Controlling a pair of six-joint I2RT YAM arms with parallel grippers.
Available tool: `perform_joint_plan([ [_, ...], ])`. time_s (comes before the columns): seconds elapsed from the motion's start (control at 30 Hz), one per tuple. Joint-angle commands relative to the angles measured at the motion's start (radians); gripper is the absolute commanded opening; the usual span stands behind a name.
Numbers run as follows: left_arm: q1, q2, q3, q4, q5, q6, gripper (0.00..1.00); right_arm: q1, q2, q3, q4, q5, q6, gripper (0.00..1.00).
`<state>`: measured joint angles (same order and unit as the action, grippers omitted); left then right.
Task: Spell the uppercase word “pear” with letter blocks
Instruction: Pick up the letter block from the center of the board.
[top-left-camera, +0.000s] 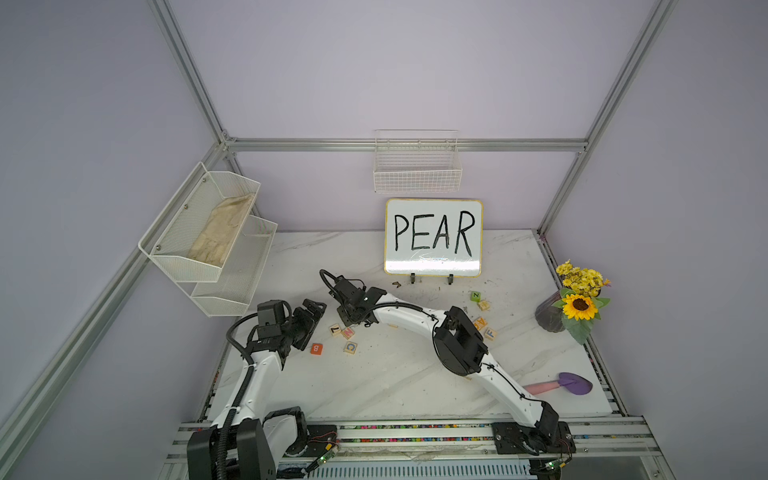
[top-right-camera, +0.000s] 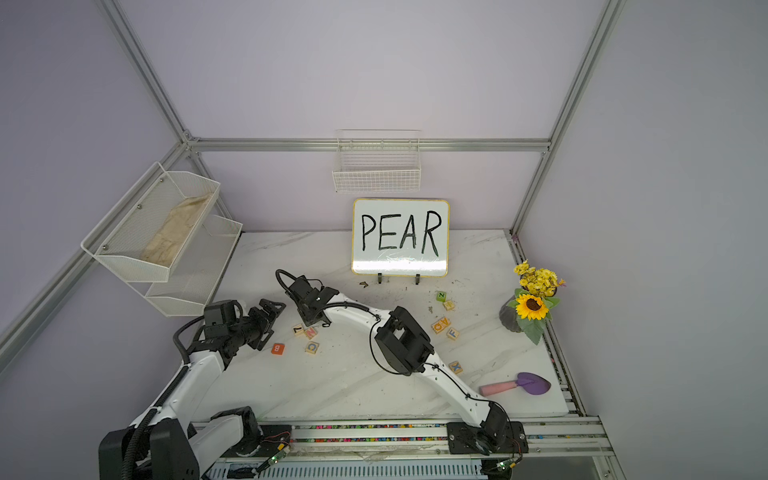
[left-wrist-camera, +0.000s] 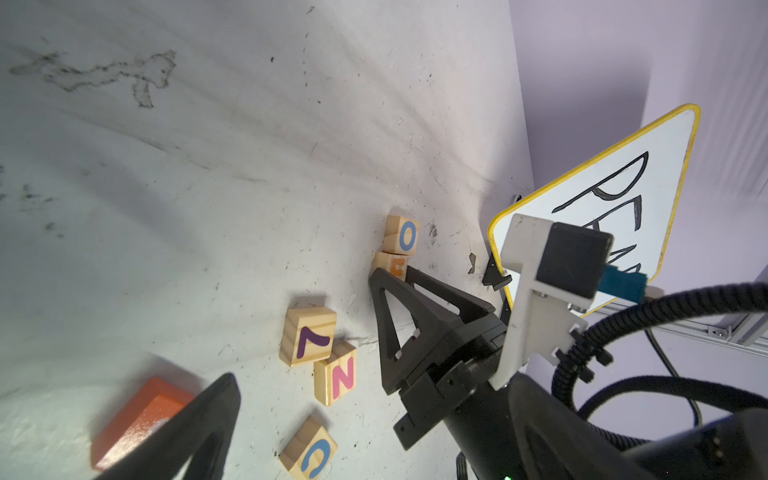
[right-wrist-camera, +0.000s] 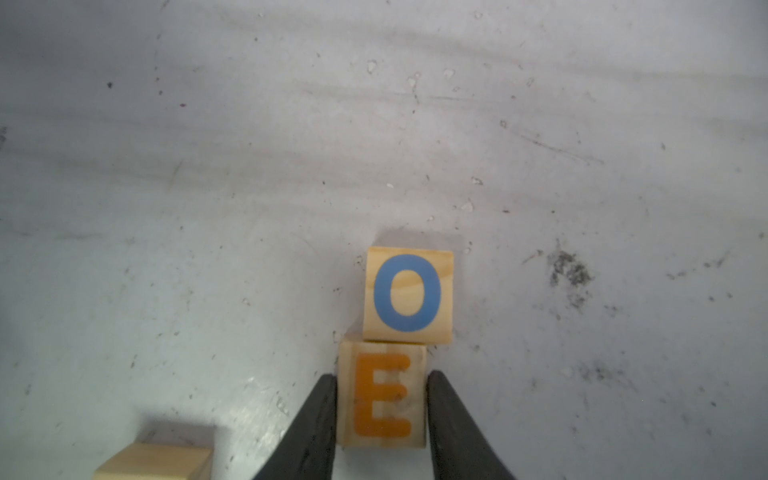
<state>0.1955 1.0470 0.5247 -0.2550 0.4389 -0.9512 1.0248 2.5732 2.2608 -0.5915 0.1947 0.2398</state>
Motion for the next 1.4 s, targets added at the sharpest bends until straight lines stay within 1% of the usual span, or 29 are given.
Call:
perform_joint_plan([
  [0.0,0.006,-0.001,-0.041,0.019,0.009,-0.001,1.00,-0.001,0.024,0.022,-0.039,0.018,0.018,0.37],
  [0.3,0.007,-0.001,-0.042,0.024,0.014,0.002,1.00,0.000,0.004,0.005,-0.030,0.025,0.030,0.30],
  [0.53,0.006,0.001,-0.042,0.027,0.011,0.003,1.00,0.000,-0.031,-0.010,-0.021,0.050,0.041,0.28],
  [0.67,0.007,0.005,-0.037,0.035,0.015,0.004,1.00,0.000,-0.064,-0.030,-0.033,0.097,0.055,0.27],
  [0.77,0.007,0.013,-0.021,0.039,0.018,0.015,1.00,0.000,-0.104,-0.074,-0.021,0.136,0.075,0.26],
  [0.93,-0.011,0.044,0.017,0.102,0.082,0.047,1.00,0.001,-0.198,-0.173,0.004,0.207,0.118,0.25],
  [1.07,-0.047,0.087,0.070,0.093,0.107,0.075,1.00,0.000,-0.290,-0.238,-0.013,0.261,0.179,0.25],
  [1.13,-0.078,0.111,0.098,0.094,0.105,0.085,1.00,0.000,-0.352,-0.297,-0.022,0.295,0.226,0.25],
  [1.27,-0.143,0.152,0.145,0.094,0.096,0.106,1.00,-0.002,-0.459,-0.429,-0.021,0.358,0.335,0.25],
  [1.37,-0.197,0.171,0.174,0.093,0.091,0.119,1.00,-0.003,-0.515,-0.515,-0.034,0.385,0.447,0.25],
])
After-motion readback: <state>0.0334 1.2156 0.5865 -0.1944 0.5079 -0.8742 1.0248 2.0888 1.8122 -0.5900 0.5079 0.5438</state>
